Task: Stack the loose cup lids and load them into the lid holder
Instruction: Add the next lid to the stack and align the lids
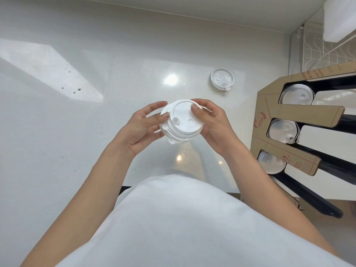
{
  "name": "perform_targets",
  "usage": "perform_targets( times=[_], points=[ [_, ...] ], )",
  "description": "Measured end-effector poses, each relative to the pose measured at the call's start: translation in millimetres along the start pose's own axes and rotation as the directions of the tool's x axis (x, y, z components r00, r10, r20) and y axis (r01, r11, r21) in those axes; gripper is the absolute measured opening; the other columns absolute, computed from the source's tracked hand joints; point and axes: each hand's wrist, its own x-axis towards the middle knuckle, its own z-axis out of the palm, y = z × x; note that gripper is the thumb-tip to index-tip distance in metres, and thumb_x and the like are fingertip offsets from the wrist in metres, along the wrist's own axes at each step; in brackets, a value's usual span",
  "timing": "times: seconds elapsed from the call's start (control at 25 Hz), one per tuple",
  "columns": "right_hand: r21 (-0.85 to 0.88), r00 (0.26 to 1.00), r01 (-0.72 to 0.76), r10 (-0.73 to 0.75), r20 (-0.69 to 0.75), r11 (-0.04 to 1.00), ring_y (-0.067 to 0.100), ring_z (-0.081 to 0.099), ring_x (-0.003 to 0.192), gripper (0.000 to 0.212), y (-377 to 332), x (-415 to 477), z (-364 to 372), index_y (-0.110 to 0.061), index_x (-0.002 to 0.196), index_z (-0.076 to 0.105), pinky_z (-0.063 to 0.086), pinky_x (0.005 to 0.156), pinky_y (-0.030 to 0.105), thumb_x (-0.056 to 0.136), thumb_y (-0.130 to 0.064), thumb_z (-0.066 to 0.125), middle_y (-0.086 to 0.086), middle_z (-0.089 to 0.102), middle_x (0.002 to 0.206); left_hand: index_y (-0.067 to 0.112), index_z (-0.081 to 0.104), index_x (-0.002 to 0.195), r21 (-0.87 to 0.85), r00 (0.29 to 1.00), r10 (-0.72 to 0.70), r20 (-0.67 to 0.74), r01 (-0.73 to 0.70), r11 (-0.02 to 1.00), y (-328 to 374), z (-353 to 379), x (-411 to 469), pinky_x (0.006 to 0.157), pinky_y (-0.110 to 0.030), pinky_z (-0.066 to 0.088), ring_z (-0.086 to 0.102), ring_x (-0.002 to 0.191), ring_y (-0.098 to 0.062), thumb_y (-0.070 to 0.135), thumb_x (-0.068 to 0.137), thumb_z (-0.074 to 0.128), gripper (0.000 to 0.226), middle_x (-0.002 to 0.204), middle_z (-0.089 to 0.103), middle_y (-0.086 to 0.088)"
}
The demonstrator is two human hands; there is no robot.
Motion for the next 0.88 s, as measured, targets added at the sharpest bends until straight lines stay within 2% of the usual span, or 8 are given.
perform_targets(
  times=[0.12, 0.2, 0.36, 0.48, 0.6, 0.72, 0.8, 0.88],
  points=[
    [0.011, 0.995, -0.052, 0.051, 0.084, 0.999, 0.023, 0.066, 0.098, 0.039, 4.0, -5.1, -0.5, -0.013, 0.128, 0.06, 0.054, 0.085, 0.04, 0.09, -0.005, 0.068, 0.006, 0.067, 0.113, 0.019, 0.064, 0.118, -0.023, 1.0, 0.013, 0.009, -0.013, 1.0, -0.6, -1.9, 0.6, 0.072, -0.03, 0.06, 0.07, 0.083, -0.02, 0.003, 0.072, 0.072, 0.05, 0.099, 0.073, -0.006],
    [0.059, 0.996, -0.049, 0.044, 0.076, 0.997, 0.022, 0.066, 0.098, 0.048, 6.6, -6.8, 0.5, -0.009, 0.134, 0.055, 0.054, 0.086, 0.036, 0.089, 0.0, 0.067, 0.008, 0.067, 0.112, 0.018, 0.063, 0.118, -0.041, 1.0, 0.013, 0.012, -0.013, 0.999, -1.6, -2.6, 1.3, 0.076, -0.032, 0.061, 0.069, 0.086, -0.021, -0.001, 0.072, 0.071, 0.05, 0.101, 0.072, -0.007],
    [0.156, 0.995, -0.006, -0.01, 0.1, 0.988, 0.02, 0.067, 0.096, 0.048, 7.7, -9.1, 1.9, -0.007, 0.132, 0.054, 0.054, 0.083, 0.03, 0.086, 0.0, 0.066, 0.007, 0.069, 0.107, 0.015, 0.063, 0.121, -0.084, 1.0, 0.019, 0.02, -0.017, 0.996, -1.4, -3.5, 1.1, 0.078, -0.032, 0.06, 0.068, 0.087, -0.022, -0.004, 0.079, 0.067, 0.047, 0.105, 0.069, -0.008],
    [0.179, 0.99, 0.0, -0.026, 0.14, 0.984, 0.023, 0.065, 0.099, 0.045, 7.7, -11.3, 0.4, -0.012, 0.126, 0.057, 0.056, 0.083, 0.034, 0.084, -0.001, 0.066, 0.009, 0.068, 0.11, 0.011, 0.062, 0.124, -0.102, 0.999, 0.031, 0.022, -0.028, 0.994, -0.3, -2.2, 0.2, 0.074, -0.03, 0.06, 0.07, 0.082, -0.021, -0.008, 0.087, 0.06, 0.042, 0.104, 0.07, -0.008],
    [0.114, 0.995, -0.008, -0.003, 0.098, 0.993, 0.023, 0.065, 0.097, 0.04, 7.7, -11.6, 0.8, -0.016, 0.126, 0.058, 0.059, 0.076, 0.04, 0.089, -0.004, 0.067, 0.005, 0.068, 0.109, 0.009, 0.061, 0.127, -0.112, 0.999, 0.037, 0.029, -0.034, 0.993, 0.3, -3.0, 0.3, 0.078, -0.031, 0.06, 0.071, 0.088, -0.022, -0.01, 0.088, 0.057, 0.044, 0.113, 0.069, -0.012],
    [0.067, 1.0, 0.007, -0.008, 0.012, 0.998, 0.016, 0.067, 0.085, 0.038, 9.3, -10.1, 2.8, -0.016, 0.127, 0.059, 0.059, 0.071, 0.037, 0.092, -0.006, 0.066, 0.002, 0.071, 0.101, 0.006, 0.057, 0.135, -0.11, 0.997, 0.038, 0.065, -0.031, 0.993, -0.1, -4.8, -0.5, 0.087, -0.033, 0.058, 0.068, 0.104, -0.027, -0.012, 0.085, 0.059, 0.054, 0.125, 0.064, -0.017],
    [0.029, 0.999, 0.022, -0.021, -0.039, 0.999, 0.015, 0.067, 0.083, 0.034, 11.1, -8.3, 3.3, -0.014, 0.124, 0.059, 0.058, 0.07, 0.037, 0.092, -0.009, 0.068, 0.002, 0.072, 0.098, 0.004, 0.055, 0.138, -0.1, 0.995, 0.046, 0.093, -0.037, 0.994, 0.1, -5.6, -1.4, 0.089, -0.033, 0.057, 0.066, 0.109, -0.026, -0.013, 0.082, 0.061, 0.058, 0.127, 0.064, -0.017],
    [0.002, 0.998, 0.033, -0.033, -0.058, 0.999, 0.016, 0.067, 0.084, 0.028, 11.1, -7.6, 1.8, -0.014, 0.119, 0.062, 0.058, 0.069, 0.037, 0.091, -0.011, 0.069, 0.0, 0.073, 0.096, 0.006, 0.058, 0.135, -0.089, 0.994, 0.052, 0.092, -0.044, 0.995, 0.7, -3.7, -2.6, 0.088, -0.033, 0.057, 0.068, 0.106, -0.024, -0.006, 0.082, 0.065, 0.054, 0.122, 0.068, -0.013]
  ],
)
